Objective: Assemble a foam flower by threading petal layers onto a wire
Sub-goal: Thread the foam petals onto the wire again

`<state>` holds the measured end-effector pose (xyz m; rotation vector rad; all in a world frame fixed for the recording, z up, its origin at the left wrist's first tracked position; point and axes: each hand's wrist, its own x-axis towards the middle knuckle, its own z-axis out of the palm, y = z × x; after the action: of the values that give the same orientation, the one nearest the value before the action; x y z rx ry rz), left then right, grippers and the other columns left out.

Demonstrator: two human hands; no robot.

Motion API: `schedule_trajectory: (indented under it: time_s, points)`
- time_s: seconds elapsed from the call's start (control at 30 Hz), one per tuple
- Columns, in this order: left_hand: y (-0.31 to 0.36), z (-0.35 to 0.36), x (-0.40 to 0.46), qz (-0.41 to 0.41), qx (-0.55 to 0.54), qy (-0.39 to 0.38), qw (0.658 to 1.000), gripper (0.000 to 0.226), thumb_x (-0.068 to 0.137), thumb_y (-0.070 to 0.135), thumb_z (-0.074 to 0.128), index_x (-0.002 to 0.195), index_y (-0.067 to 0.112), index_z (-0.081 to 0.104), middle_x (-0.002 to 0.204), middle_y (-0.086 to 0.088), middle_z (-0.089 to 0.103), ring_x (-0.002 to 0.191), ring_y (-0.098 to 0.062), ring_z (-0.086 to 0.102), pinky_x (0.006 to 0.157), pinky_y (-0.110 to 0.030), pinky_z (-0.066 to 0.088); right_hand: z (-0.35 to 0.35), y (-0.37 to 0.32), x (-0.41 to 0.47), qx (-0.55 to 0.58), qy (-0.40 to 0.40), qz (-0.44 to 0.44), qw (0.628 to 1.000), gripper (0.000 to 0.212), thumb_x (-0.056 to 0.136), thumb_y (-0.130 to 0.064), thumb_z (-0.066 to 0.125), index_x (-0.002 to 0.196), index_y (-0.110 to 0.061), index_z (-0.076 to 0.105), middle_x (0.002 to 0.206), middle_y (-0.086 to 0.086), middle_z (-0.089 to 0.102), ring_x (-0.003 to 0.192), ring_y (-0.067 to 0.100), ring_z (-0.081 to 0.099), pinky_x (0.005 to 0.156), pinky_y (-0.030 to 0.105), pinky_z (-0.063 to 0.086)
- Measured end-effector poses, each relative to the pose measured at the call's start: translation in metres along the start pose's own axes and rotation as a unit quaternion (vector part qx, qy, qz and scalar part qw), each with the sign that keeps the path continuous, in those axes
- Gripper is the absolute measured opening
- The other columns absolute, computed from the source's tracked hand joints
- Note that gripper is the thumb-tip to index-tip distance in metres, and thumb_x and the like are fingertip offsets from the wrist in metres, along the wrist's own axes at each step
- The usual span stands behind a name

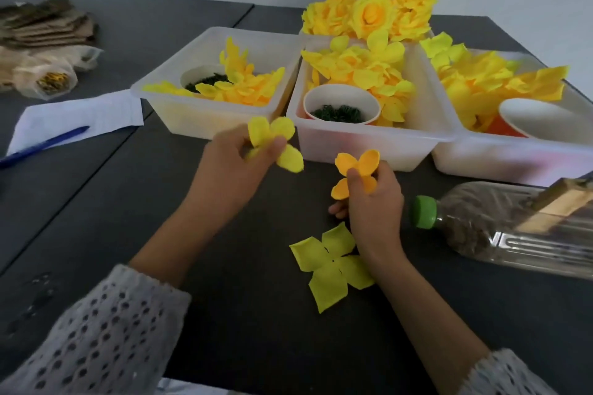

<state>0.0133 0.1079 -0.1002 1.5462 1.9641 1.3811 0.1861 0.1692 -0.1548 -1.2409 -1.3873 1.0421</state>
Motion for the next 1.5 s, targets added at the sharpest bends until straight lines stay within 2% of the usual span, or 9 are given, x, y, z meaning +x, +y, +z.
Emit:
schedule_trajectory:
  time_s: [0.07,0.17,0.63,0.73,0.87,1.0,1.13,1.3,1.5]
  points:
    - [0.002,-0.015,0.028,0.004,0.030,0.009,0.999,0.019,0.089,0.038,0.063,0.080,0.022,0.068,0.068,0.012,0.061,0.062,0.007,0.052,0.059,-0.010,0.038,0.000,0.001,0.001,-0.001,-0.001,-0.002,1.000,0.013,0.095,-0.023,0.050,0.089,-0.011,0.053,0.072,0.009,0.068,0.042,0.014,0.066,0.037,0.018,0.048]
    - [0.004,-0.032,0.077,0.016,0.083,0.021,0.996,0.030,0.089,0.036,0.062,0.082,0.008,0.071,0.069,-0.010,0.061,0.062,-0.008,0.049,0.060,-0.023,0.037,-0.001,0.001,0.001,0.003,0.000,-0.007,1.000,0.012,0.095,-0.024,0.050,0.089,-0.015,0.054,0.070,0.005,0.068,0.043,0.014,0.067,0.038,0.018,0.049]
    - [-0.013,-0.032,0.184,-0.099,0.232,-0.065,0.966,0.048,0.099,0.040,0.041,0.113,0.000,0.064,0.107,-0.019,0.065,0.098,-0.033,0.059,0.086,-0.037,0.044,-0.001,0.001,0.001,-0.004,-0.008,-0.001,1.000,0.009,0.095,-0.023,0.051,0.088,-0.019,0.055,0.070,0.006,0.069,0.044,0.014,0.067,0.039,0.016,0.048]
    - [-0.022,-0.034,0.185,-0.119,0.252,-0.089,0.956,0.053,0.099,0.045,0.039,0.128,0.003,0.055,0.130,-0.019,0.057,0.119,-0.035,0.052,0.103,-0.045,0.039,-0.001,0.001,0.002,-0.003,-0.012,-0.002,1.000,0.008,0.096,-0.022,0.051,0.090,-0.018,0.055,0.071,0.007,0.068,0.044,0.014,0.067,0.039,0.016,0.048]
    - [-0.034,-0.038,0.184,-0.126,0.292,-0.065,0.946,0.071,0.088,0.051,0.058,0.142,0.012,0.033,0.144,-0.017,0.040,0.131,-0.035,0.040,0.106,-0.050,0.036,-0.001,0.001,0.002,0.000,-0.014,-0.003,1.000,0.008,0.095,-0.022,0.051,0.089,-0.018,0.055,0.071,0.007,0.068,0.044,0.015,0.066,0.039,0.016,0.047]
    - [-0.034,-0.040,0.176,-0.055,0.233,-0.002,0.971,0.076,0.086,0.041,0.066,0.142,0.008,0.026,0.145,-0.018,0.036,0.132,-0.033,0.037,0.109,-0.048,0.031,-0.001,0.002,0.002,0.005,-0.016,-0.008,1.000,0.009,0.095,-0.023,0.051,0.089,-0.020,0.055,0.071,0.006,0.068,0.044,0.015,0.066,0.040,0.016,0.048]
    - [-0.016,-0.036,0.143,0.108,0.228,0.048,0.966,0.060,0.089,0.030,0.060,0.138,0.004,0.038,0.140,-0.015,0.044,0.129,-0.030,0.040,0.109,-0.043,0.028,-0.002,0.003,0.001,0.018,-0.025,-0.011,0.999,0.009,0.095,-0.021,0.048,0.089,-0.023,0.055,0.071,0.005,0.068,0.045,0.015,0.065,0.040,0.017,0.048]
    - [0.010,-0.004,0.064,0.287,0.195,-0.032,0.938,0.040,0.087,0.020,0.060,0.125,0.010,0.053,0.126,-0.007,0.053,0.119,-0.022,0.042,0.102,-0.030,0.029,-0.003,0.003,0.001,0.023,-0.038,-0.020,0.999,0.014,0.094,-0.015,0.046,0.089,-0.024,0.056,0.073,0.008,0.067,0.045,0.016,0.064,0.041,0.019,0.048]
    - [-0.001,0.042,0.002,0.177,0.101,-0.178,0.963,0.042,0.089,0.029,0.059,0.129,0.030,0.045,0.127,0.013,0.046,0.107,0.003,0.052,0.090,-0.020,0.044,-0.007,0.000,0.000,0.040,-0.048,-0.047,0.997,0.016,0.092,-0.010,0.046,0.085,-0.020,0.057,0.068,0.016,0.063,0.042,0.019,0.058,0.038,0.026,0.047]
